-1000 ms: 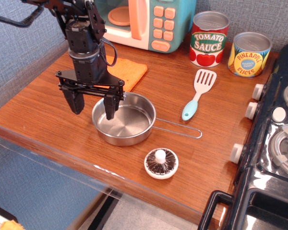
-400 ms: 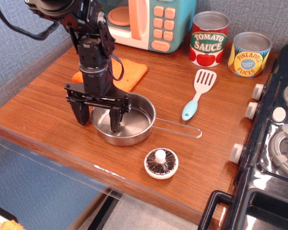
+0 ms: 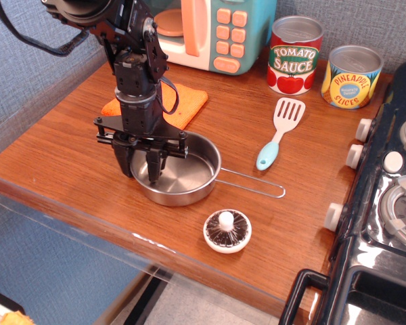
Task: Place the silver pot on the orange rag.
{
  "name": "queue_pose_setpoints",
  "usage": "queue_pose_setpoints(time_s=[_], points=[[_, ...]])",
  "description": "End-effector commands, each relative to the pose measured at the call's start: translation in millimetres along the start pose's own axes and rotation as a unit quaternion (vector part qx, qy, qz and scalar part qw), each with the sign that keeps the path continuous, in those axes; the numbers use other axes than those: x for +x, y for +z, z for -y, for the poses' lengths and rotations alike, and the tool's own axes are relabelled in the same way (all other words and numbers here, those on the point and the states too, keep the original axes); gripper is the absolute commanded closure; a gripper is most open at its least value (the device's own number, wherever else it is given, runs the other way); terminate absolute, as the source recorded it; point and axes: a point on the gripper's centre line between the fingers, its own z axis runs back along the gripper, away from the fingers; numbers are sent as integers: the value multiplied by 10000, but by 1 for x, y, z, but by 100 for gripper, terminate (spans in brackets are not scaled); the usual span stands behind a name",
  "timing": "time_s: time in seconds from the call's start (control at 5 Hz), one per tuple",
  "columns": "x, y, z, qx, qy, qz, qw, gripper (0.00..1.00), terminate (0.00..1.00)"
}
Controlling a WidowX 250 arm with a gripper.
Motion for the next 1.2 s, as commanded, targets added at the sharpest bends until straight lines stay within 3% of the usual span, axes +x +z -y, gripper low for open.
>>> queue_pose_setpoints(time_s=[0.0, 0.2, 0.6, 0.8, 1.0], points=[[-3, 14, 2, -10, 87, 199, 9998, 100, 0], [2, 19, 7, -163, 349, 260, 9989, 100, 0], [40, 64, 48, -814, 666, 671, 9922, 100, 0], [49, 89, 48, -710, 145, 821, 9940, 100, 0], [57, 98, 23, -611, -884, 912, 9900, 100, 0]])
